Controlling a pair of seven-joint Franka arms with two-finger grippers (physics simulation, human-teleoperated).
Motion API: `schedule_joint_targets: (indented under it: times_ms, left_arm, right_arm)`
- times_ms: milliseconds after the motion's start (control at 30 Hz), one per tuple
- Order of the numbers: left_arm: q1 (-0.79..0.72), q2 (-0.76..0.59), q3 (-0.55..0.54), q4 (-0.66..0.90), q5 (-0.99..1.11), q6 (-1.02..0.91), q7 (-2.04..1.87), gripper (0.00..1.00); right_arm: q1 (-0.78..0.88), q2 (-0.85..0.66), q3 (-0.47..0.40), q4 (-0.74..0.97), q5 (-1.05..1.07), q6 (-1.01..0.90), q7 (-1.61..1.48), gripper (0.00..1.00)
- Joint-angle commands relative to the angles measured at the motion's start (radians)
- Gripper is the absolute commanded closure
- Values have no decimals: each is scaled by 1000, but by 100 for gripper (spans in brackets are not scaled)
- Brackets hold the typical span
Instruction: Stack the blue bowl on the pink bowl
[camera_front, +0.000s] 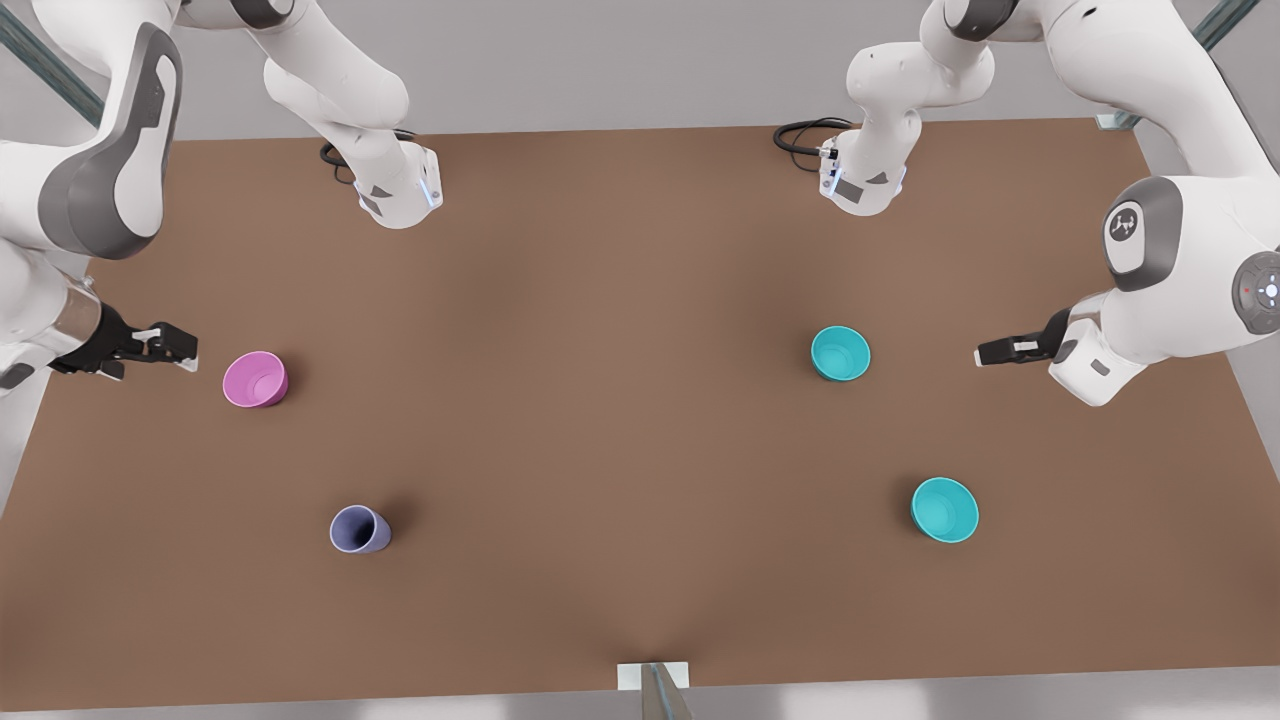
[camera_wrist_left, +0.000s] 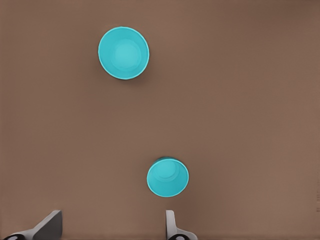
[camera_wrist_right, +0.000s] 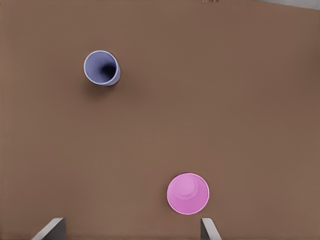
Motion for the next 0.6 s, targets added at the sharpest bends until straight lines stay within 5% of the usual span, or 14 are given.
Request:
schedule_joint_targets:
  times_ms: [0, 133, 267, 567]
  left_arm:
    - [0, -1, -1, 0, 0, -17, -29, 0]
    - [0, -1, -1, 0, 0, -27, -29, 0]
    - [0, -1, -1, 0, 0, -47, -29, 0]
    - [0, -1, -1, 0, 0, -67, -29, 0]
  right_arm:
    - [-3, 2, 0, -1, 3, -3, -39, 0]
    - [-37, 6, -19, -154, -7, -32, -63, 0]
    - [-98, 35, -22, -355, 6, 241, -39, 0]
    - [-218, 19, -33, -561, 3, 451, -39, 0]
